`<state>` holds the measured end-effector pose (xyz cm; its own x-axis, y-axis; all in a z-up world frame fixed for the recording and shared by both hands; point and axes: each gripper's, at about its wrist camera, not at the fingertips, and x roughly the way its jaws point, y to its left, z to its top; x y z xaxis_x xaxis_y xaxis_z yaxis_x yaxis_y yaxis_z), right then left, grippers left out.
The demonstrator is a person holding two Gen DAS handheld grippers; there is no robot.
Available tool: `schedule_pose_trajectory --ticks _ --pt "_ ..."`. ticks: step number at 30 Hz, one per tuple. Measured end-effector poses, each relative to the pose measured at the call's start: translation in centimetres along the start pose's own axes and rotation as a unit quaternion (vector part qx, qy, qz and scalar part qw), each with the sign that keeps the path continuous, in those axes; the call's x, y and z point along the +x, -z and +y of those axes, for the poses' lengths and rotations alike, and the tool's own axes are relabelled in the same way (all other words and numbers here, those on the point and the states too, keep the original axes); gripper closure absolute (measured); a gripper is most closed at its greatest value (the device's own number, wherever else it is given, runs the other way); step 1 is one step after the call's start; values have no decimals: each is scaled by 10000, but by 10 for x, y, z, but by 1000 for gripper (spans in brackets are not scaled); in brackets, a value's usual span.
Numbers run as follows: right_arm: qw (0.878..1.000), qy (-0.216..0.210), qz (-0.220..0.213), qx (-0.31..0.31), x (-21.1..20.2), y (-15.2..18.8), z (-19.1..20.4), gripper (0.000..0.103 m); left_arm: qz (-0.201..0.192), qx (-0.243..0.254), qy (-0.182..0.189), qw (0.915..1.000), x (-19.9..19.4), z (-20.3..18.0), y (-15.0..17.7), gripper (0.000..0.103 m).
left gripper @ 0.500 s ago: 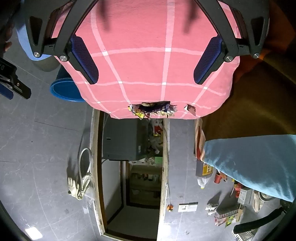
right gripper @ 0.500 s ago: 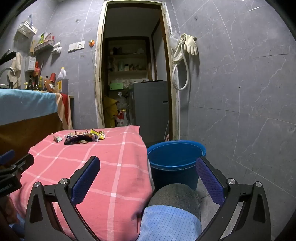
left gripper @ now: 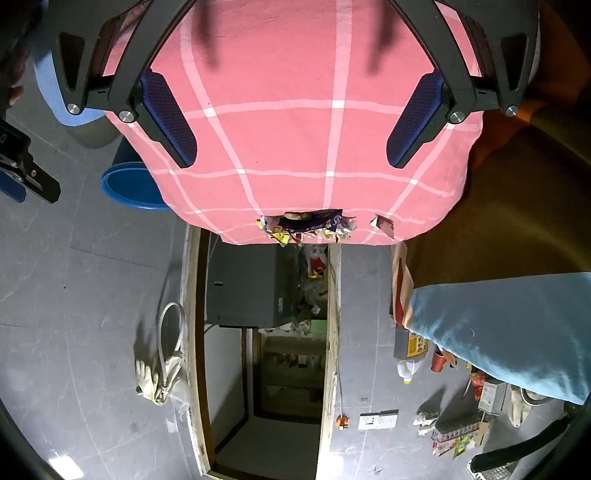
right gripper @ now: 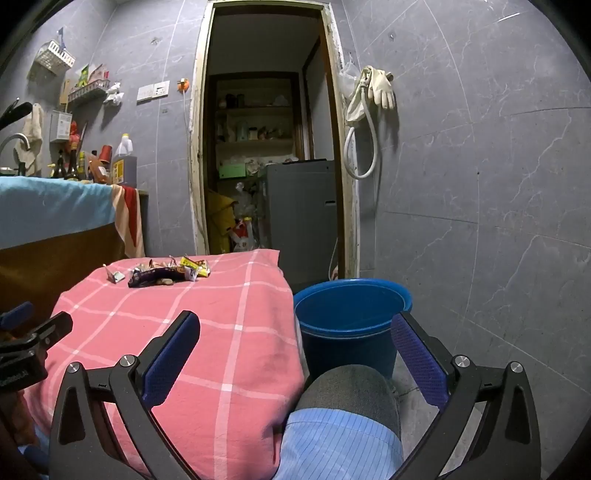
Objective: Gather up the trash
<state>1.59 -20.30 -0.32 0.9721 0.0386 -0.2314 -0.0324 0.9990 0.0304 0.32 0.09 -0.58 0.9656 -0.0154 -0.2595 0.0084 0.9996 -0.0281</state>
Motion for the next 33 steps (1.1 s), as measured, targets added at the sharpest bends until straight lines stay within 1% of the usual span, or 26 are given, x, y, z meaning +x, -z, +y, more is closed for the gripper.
schedule_pose_trajectory --ticks 20,33 --pt "10000 0 19 4 1 1 0 0 40 -2 0 10000 3 1 -2 2" --pt "10000 1 31 10 2 2 0 0 48 -3 2 10000 6 2 2 2"
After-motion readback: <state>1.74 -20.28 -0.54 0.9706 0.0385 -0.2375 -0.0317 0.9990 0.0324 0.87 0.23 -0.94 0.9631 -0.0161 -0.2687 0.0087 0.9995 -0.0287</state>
